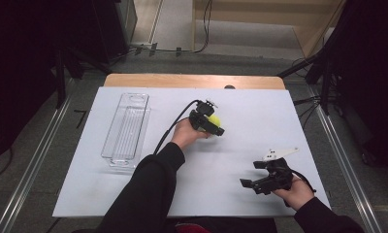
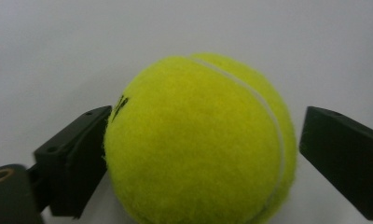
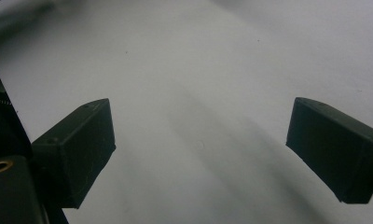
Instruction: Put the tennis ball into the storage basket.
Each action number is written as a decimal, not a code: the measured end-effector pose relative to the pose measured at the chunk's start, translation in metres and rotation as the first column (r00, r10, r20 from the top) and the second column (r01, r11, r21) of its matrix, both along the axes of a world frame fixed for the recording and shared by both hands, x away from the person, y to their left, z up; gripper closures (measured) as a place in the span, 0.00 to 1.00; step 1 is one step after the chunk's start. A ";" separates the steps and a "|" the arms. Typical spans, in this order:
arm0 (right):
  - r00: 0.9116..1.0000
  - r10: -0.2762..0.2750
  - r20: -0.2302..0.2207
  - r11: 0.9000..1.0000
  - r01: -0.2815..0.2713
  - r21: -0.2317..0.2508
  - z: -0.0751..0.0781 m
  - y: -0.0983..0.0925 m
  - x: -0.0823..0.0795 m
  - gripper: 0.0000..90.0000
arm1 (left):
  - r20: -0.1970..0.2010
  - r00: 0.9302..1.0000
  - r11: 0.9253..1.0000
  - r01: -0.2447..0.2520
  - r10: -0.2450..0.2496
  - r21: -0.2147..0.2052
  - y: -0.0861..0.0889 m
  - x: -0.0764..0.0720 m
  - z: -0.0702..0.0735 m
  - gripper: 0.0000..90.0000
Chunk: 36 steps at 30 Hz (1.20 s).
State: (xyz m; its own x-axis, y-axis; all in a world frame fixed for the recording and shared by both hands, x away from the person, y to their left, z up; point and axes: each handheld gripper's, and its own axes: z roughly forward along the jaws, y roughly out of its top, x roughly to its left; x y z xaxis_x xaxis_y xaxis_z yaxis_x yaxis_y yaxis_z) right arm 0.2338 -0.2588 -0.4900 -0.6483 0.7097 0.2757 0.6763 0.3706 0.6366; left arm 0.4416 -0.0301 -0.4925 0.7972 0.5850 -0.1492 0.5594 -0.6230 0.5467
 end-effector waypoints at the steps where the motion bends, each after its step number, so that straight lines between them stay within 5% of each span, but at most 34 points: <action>1: 1.000 0.000 0.000 1.000 0.000 0.001 0.000 0.000 0.000 0.07 | -0.003 1.000 1.000 -0.003 0.003 -0.004 -0.001 -0.001 -0.001 0.09; 12: 1.000 0.000 0.000 1.000 0.000 0.001 0.000 0.000 0.000 0.07 | 0.041 0.999 0.999 -0.031 0.030 0.023 0.001 -0.003 -0.003 0.28; 18: 1.000 0.003 0.001 1.000 -0.003 -0.001 0.000 0.000 0.000 0.07 | 0.056 0.998 0.999 -0.032 0.030 0.037 -0.001 -0.004 -0.003 0.29; 36: 1.000 0.002 -0.001 1.000 -0.002 -0.001 0.000 -0.001 0.000 0.07 | -0.002 1.000 1.000 0.006 -0.006 0.030 0.004 -0.004 0.001 0.30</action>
State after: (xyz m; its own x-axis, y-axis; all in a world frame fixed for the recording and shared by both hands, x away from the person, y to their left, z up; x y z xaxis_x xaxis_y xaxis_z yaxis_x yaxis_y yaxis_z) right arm 0.2337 -0.2596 -0.4903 -0.6493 0.7090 0.2752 0.6762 0.3726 0.6356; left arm 0.4378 -0.0260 -0.4910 0.8005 0.5845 -0.1325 0.5565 -0.6427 0.5266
